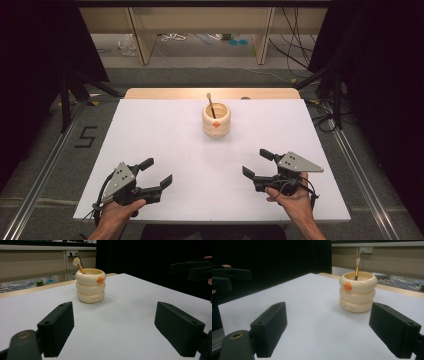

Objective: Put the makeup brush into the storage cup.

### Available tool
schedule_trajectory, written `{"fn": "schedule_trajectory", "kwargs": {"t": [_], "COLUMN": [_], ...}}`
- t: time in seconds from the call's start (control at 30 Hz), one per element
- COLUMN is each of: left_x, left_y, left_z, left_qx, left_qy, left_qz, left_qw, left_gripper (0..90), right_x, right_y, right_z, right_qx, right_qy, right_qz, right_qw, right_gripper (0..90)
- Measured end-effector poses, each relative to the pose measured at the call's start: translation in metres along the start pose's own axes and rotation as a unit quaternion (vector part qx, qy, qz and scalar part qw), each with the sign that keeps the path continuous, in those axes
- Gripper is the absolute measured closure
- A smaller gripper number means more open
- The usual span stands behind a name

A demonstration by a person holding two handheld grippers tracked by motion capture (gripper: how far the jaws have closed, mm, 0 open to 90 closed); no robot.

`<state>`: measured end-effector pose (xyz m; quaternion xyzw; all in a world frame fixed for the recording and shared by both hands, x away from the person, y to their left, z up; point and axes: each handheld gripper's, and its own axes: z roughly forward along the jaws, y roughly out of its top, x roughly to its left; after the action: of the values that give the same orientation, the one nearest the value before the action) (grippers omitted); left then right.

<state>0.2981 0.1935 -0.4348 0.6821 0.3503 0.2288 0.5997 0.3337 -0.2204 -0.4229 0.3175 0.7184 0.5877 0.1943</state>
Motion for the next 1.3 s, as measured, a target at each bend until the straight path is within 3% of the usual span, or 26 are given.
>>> {"fn": "schedule_trajectory", "kwargs": {"t": [0.17,0.27,0.33,0.47,0.63,0.83,1.3], "left_x": [0.000,0.001,0.000,0.000,0.000,0.000,0.000], "left_y": [0.000,0.000,0.000,0.000,0.000,0.000,0.000], "left_z": [0.000,0.000,0.000,0.000,0.000,0.000,0.001], "left_qx": [0.002,0.003,0.003,0.003,0.003,0.003,0.004], "left_qy": [-0.002,-0.001,-0.002,-0.002,-0.001,0.000,-0.002], "left_qz": [0.009,0.008,0.008,0.009,0.006,0.010,0.008], "left_qw": [1.0000,1.0000,1.0000,1.0000,1.0000,1.0000,1.0000], "left_gripper": [15.7,15.7,15.7,15.7,15.7,15.7,15.7], "right_x": [0.000,0.000,0.002,0.004,0.005,0.006,0.005], "right_y": [-0.002,-0.004,-0.004,-0.005,-0.007,-0.008,-0.010], "right_z": [-0.005,-0.005,-0.007,-0.010,-0.013,-0.013,-0.014], "right_qx": [0.007,0.001,0.011,0.005,0.018,0.012,0.016], "right_qy": [-0.011,-0.001,-0.003,-0.009,-0.002,0.002,-0.012], "right_qz": [0.001,-0.002,-0.002,-0.002,0.001,-0.003,-0.005], "right_qw": [0.9999,1.0000,0.9999,0.9999,0.9998,0.9999,0.9998], "right_gripper": [15.5,15.5,15.5,15.5,15.5,15.5,15.5]}}
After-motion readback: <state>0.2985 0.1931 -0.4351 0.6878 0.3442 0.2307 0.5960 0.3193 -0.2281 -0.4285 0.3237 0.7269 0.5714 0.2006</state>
